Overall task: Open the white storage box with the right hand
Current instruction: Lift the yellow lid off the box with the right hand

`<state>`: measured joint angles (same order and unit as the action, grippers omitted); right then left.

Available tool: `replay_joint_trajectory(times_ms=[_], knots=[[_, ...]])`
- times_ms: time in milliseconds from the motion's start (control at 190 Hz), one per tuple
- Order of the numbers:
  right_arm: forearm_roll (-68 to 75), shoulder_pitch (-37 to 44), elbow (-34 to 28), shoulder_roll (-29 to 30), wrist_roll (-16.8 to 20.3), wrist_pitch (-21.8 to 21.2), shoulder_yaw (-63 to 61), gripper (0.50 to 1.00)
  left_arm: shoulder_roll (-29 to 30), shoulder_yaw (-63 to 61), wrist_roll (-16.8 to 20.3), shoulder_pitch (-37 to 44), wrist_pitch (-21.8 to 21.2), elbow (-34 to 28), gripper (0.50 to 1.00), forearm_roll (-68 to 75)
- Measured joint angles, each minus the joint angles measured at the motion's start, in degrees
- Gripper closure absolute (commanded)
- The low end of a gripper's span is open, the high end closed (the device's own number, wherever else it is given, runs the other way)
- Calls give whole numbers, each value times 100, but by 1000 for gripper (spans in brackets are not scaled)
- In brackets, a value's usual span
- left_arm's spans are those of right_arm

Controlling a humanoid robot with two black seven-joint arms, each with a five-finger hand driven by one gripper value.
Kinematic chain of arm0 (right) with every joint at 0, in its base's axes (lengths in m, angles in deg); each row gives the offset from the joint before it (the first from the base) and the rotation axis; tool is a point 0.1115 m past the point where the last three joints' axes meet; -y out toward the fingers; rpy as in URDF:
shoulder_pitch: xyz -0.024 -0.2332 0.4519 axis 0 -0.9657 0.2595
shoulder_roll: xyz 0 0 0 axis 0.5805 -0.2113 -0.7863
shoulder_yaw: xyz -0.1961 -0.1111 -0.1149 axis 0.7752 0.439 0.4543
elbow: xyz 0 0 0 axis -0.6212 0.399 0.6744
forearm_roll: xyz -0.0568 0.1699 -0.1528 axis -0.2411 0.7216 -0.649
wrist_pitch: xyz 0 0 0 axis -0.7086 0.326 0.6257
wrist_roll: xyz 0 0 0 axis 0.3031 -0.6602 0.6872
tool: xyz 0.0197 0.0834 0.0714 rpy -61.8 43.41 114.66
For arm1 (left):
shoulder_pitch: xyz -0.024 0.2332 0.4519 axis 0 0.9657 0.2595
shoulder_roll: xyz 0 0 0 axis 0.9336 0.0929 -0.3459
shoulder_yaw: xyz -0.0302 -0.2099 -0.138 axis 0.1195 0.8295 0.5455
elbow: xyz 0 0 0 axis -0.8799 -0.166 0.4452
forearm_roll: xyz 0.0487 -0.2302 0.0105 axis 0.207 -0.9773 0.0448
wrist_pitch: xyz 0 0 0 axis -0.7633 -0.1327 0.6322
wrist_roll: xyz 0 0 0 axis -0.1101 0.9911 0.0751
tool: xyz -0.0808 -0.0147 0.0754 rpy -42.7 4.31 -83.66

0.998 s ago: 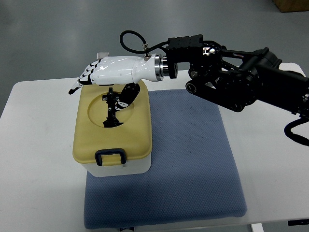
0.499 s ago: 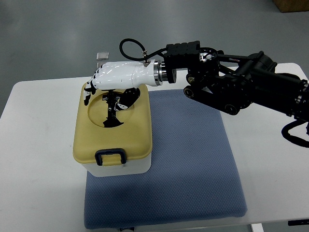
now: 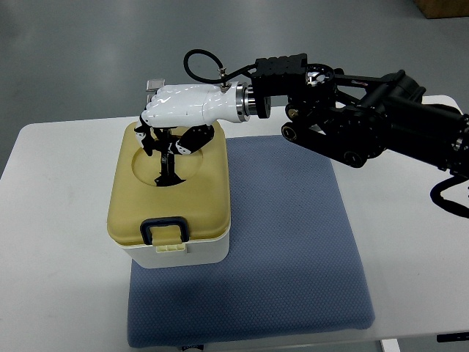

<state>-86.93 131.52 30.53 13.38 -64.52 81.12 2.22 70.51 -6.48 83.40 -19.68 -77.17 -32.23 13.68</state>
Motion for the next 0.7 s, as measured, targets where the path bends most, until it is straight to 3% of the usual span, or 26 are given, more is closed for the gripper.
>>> replay_joint_trajectory(times_ms=[699], knots=[[481, 568, -400, -1040, -144, -79, -508, 1000, 0, 0, 0, 1, 0, 0, 500, 0]])
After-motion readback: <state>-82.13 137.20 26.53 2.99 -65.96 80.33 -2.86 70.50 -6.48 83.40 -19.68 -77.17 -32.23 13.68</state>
